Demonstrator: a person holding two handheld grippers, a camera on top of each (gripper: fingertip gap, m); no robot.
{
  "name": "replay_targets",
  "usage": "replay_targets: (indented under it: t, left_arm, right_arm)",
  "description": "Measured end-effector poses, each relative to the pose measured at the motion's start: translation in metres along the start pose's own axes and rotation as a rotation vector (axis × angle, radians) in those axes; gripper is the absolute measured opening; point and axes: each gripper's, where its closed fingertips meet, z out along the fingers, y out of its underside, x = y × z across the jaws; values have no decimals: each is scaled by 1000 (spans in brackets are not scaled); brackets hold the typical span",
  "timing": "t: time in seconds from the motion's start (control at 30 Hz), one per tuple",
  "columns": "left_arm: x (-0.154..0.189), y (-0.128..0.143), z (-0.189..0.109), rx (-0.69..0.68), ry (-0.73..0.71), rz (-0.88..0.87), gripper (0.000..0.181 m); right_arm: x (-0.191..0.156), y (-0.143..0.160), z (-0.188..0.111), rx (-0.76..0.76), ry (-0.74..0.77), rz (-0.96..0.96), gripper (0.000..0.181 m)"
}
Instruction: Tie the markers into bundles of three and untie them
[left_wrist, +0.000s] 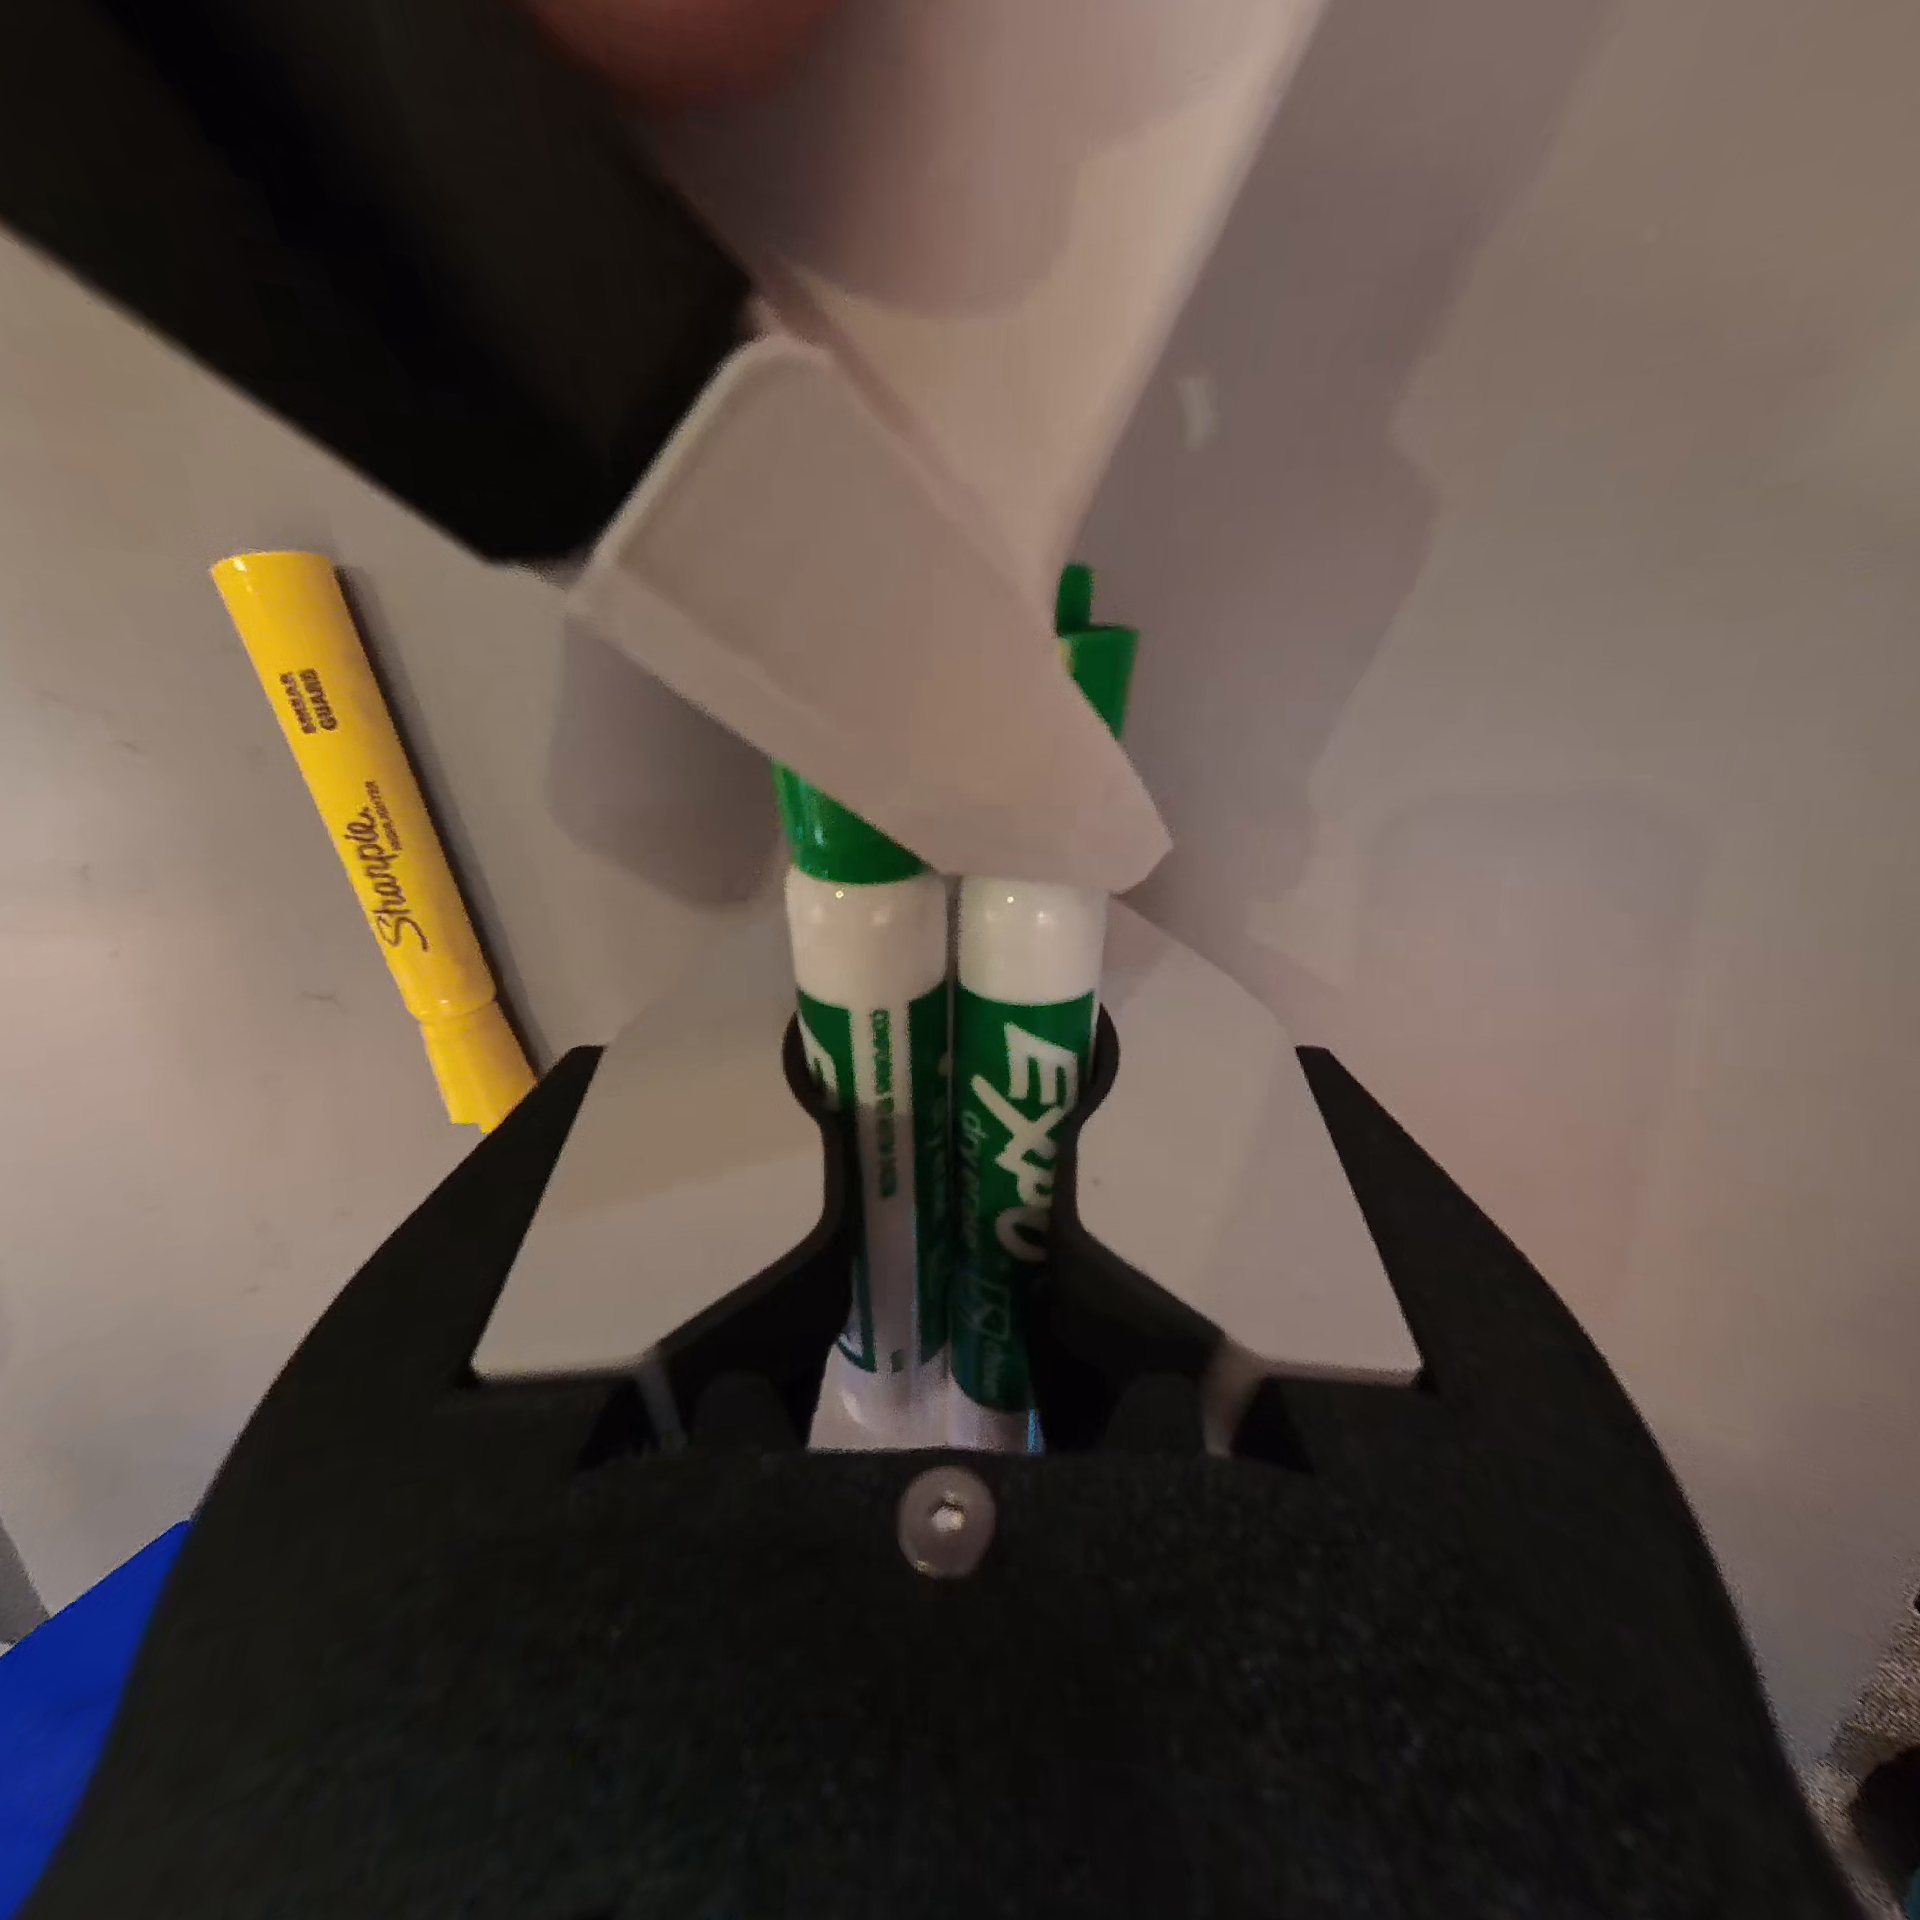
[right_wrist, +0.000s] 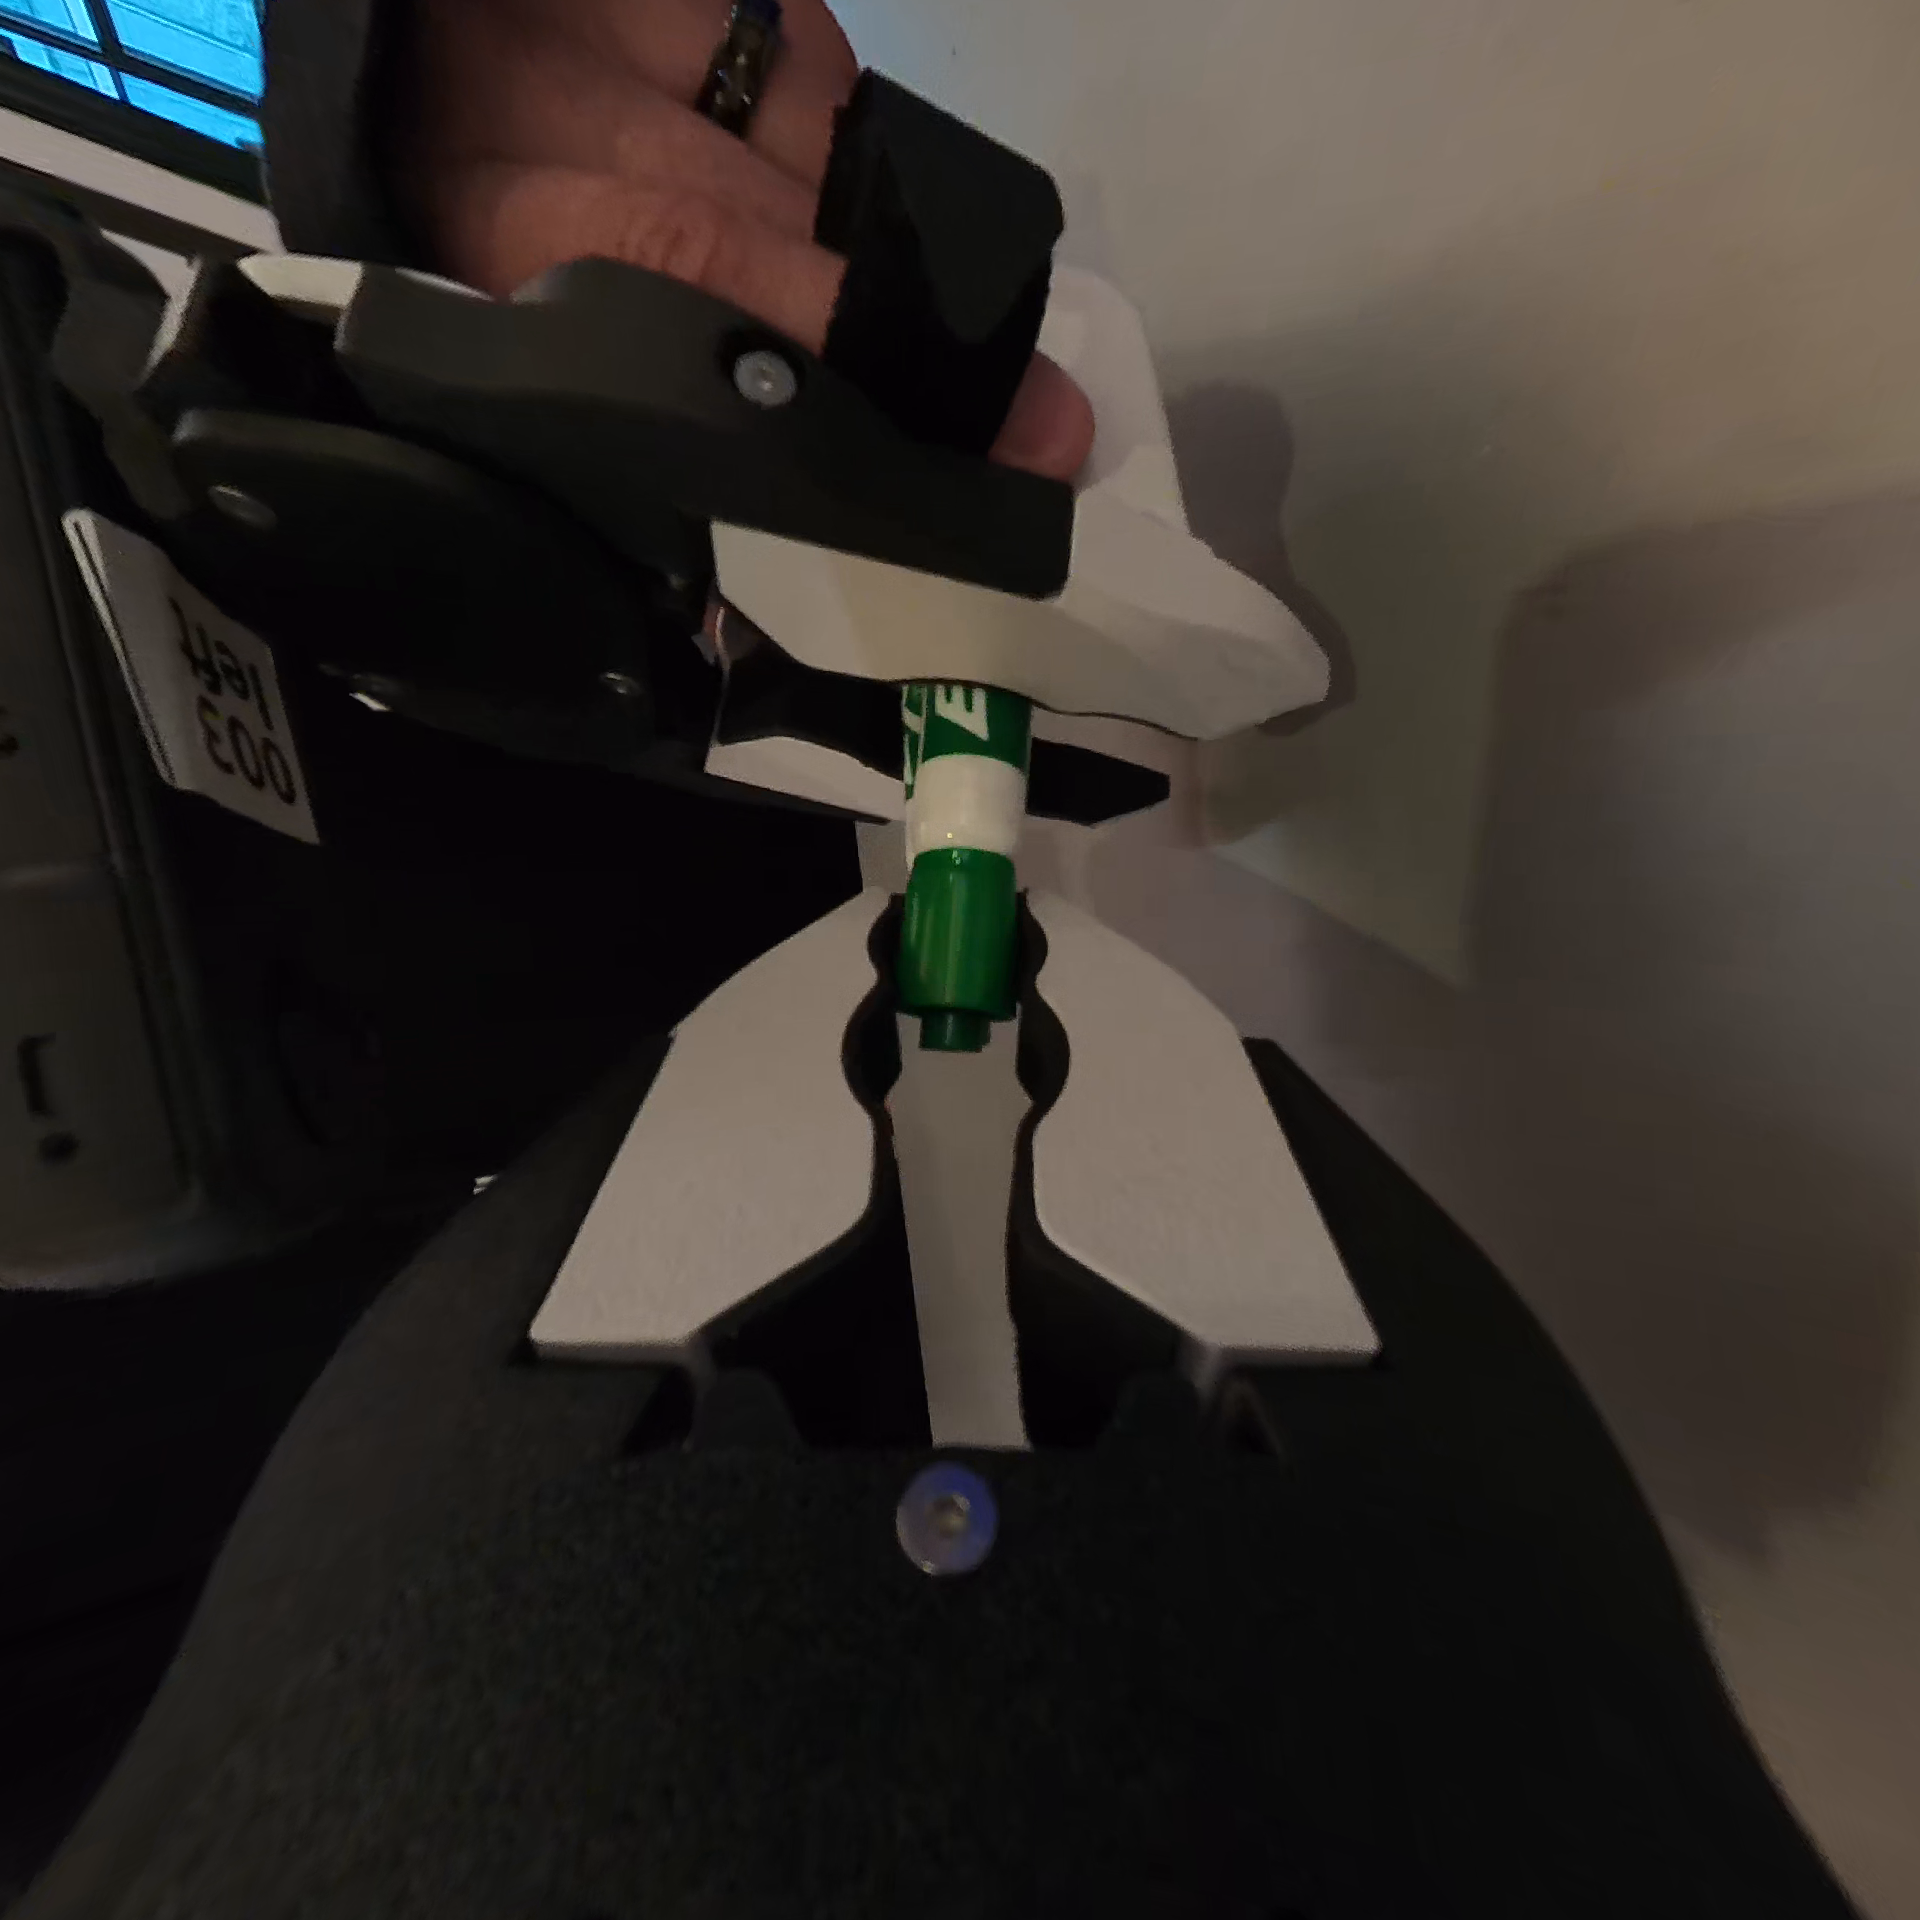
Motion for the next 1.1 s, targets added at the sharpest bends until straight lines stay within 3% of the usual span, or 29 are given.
replay_targets:
  t: [0.3,0.97,1.1]
  left_arm:
    - [-8,-4,-4,28,-24,-31,42]
    - [-8,-2,-4,-6,-11,-43,41]
    - [-10,11,-5,-30,-5,-65,43]
  right_arm:
    - [-2,-5,-6,81,-62,-2,17]
    - [-4,-13,-2,125,-53,-2,17]
    - [-4,-9,-9,126,-50,-4,17]
